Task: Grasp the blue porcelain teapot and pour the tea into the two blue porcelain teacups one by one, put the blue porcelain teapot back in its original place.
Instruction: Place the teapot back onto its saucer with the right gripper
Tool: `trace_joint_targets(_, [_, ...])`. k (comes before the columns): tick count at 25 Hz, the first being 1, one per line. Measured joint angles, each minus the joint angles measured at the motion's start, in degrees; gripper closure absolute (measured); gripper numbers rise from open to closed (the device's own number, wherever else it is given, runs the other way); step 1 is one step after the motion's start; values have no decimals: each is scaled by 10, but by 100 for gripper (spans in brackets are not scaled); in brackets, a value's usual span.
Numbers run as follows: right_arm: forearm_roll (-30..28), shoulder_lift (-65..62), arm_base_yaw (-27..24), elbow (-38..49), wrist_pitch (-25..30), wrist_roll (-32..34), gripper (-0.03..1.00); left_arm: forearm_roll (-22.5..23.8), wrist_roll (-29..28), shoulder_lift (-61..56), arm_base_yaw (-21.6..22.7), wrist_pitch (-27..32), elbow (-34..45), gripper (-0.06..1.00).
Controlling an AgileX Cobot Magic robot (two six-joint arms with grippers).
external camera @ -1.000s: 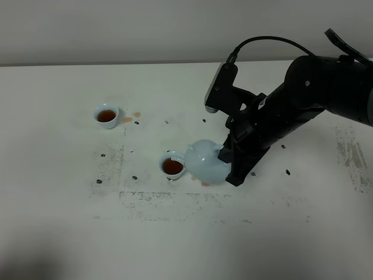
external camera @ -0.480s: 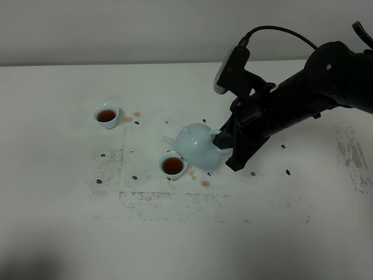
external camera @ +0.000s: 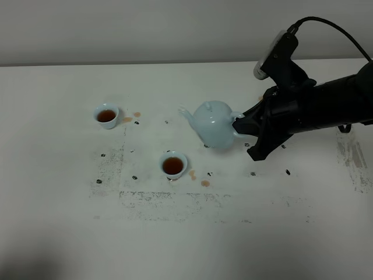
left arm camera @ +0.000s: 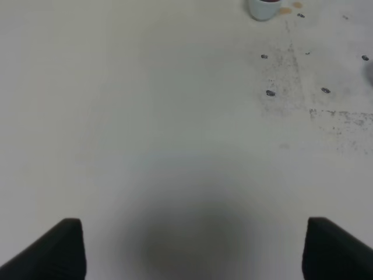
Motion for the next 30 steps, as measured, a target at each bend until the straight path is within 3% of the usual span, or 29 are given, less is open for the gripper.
trace_joint_targets(3, [88,-1,-23,18,2,-74,93,0,0,0,0,0,0,22])
trace_joint_targets(9, [318,-3,-41,93,1,-290,93,0,0,0,0,0,0,22])
trace_joint_targets(11, [356,-3,-41,115,-4,-339,93,0,0,0,0,0,0,22])
trace_joint_targets(18, [376,41,-43,126,-27,-365,93,0,0,0,0,0,0,22])
trace_joint_targets(30, [378,52,-54,122,6,-365,93,0,0,0,0,0,0,22])
